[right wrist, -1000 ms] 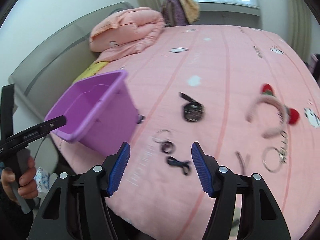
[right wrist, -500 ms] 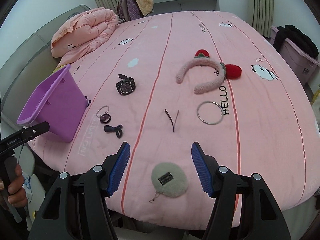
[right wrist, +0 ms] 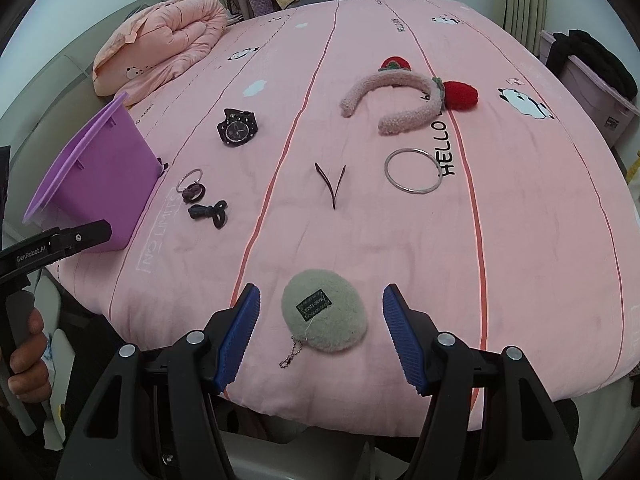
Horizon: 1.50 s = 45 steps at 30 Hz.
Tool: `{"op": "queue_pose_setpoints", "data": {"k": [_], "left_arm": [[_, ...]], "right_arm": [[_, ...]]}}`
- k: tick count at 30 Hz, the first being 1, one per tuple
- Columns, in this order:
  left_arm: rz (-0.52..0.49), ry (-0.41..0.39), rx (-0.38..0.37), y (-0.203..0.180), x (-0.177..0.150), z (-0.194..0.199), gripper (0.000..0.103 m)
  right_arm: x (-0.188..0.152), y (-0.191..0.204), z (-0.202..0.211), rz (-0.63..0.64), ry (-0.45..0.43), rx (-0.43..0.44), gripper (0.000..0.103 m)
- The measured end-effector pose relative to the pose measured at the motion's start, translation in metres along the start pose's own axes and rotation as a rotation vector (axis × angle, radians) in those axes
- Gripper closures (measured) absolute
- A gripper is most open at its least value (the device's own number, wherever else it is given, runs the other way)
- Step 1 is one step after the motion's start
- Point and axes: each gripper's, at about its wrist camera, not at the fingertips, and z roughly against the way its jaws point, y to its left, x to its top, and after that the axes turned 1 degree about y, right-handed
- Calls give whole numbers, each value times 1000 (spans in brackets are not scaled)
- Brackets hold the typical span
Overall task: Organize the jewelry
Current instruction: 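Grasp the grey fluffy round pouch with the right tool, then grasp the navy bow hair tie with the left tool while right holds the pouch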
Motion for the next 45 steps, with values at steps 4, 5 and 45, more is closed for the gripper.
{"op": "queue_pose_setpoints", "data": {"k": [4, 5, 45], "left_arm": [[-11, 12, 13, -2, -1, -14, 11], [-11, 12, 11, -2, -1, -17, 8], [-1, 188, 89, -51, 42, -160, 8]], "right_arm": [[-4, 1, -14, 26, 27, -5, 42], [-5, 2, -18, 34, 37, 0, 42], [-16, 1, -102, 90, 177, -27, 38]]}}
